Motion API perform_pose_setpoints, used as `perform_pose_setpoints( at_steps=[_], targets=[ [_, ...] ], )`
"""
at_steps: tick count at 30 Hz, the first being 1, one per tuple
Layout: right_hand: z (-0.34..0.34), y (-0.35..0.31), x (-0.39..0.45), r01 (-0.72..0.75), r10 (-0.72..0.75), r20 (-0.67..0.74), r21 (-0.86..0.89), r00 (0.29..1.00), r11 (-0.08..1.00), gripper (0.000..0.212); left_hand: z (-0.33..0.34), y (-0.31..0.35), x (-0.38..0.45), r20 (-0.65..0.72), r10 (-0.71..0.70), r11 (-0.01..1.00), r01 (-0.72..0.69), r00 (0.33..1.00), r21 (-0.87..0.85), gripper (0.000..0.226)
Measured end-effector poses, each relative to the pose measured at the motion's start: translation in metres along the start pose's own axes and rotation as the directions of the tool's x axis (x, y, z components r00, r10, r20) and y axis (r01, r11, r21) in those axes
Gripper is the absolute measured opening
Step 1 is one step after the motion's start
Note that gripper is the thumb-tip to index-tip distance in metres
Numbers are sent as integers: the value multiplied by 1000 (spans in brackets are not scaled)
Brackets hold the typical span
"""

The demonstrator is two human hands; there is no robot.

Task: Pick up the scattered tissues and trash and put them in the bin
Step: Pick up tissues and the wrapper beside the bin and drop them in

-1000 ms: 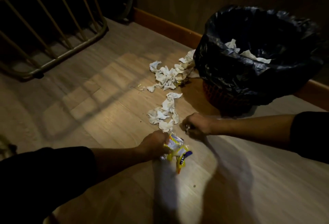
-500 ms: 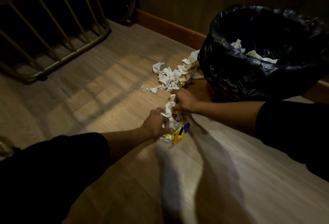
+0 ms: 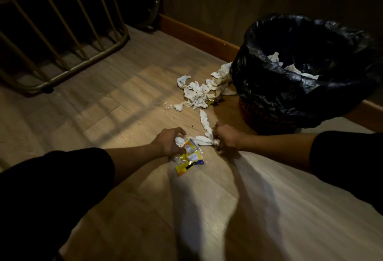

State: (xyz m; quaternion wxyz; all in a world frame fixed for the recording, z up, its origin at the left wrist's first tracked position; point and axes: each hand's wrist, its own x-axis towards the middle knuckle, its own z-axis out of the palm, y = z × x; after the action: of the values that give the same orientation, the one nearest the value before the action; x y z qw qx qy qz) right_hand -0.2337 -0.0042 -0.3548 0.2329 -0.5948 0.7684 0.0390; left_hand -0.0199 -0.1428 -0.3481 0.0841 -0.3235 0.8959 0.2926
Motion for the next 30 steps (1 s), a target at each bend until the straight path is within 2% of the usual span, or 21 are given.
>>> perform_pose_setpoints(
  at_steps=[2, 5, 9, 11, 14, 18, 22, 26, 30],
  targets=[
    [-5, 4, -2, -30, 30, 11, 5, 999, 1000, 34, -8, -2, 2, 27, 5, 999, -6, 1000, 38, 49],
    [-14, 11, -1, -77, 77, 7, 8, 997, 997, 33, -14, -2, 4, -7, 4, 998, -4, 1000, 62, 45],
    [-26, 13, 3, -91, 89, -70, -16, 994, 996, 48, -26, -1, 14, -37, -8, 992, 13, 999, 125, 48],
    [-29, 8, 8, -119, 119, -34, 14, 992, 993, 51, -35, -2, 24, -64, -21, 991, 29, 998, 128, 48],
    [-28, 4, 13, -134, 134, 94, 0, 987, 991, 32, -48, 2, 43, -100, -26, 995, 35, 995, 92, 48],
    [-20, 9, 8, -134, 133, 78, 9, 988, 991, 28, -62, 14, 71, -158, 22, 998, -12, 987, 64, 44],
    [-14, 10, -13, -130, 130, 19, -18, 991, 991, 34, -67, 29, 104, -118, 75, 997, -71, 990, 34, 40],
    [-7, 12, -28, -118, 118, 8, -28, 993, 993, 38, -60, 43, 132, -90, 66, 998, -66, 994, -1, 56],
    [-8, 11, -41, -111, 113, 52, -43, 992, 993, 35, -37, 35, 152, -63, 51, 999, -52, 997, -10, 41]
  ],
)
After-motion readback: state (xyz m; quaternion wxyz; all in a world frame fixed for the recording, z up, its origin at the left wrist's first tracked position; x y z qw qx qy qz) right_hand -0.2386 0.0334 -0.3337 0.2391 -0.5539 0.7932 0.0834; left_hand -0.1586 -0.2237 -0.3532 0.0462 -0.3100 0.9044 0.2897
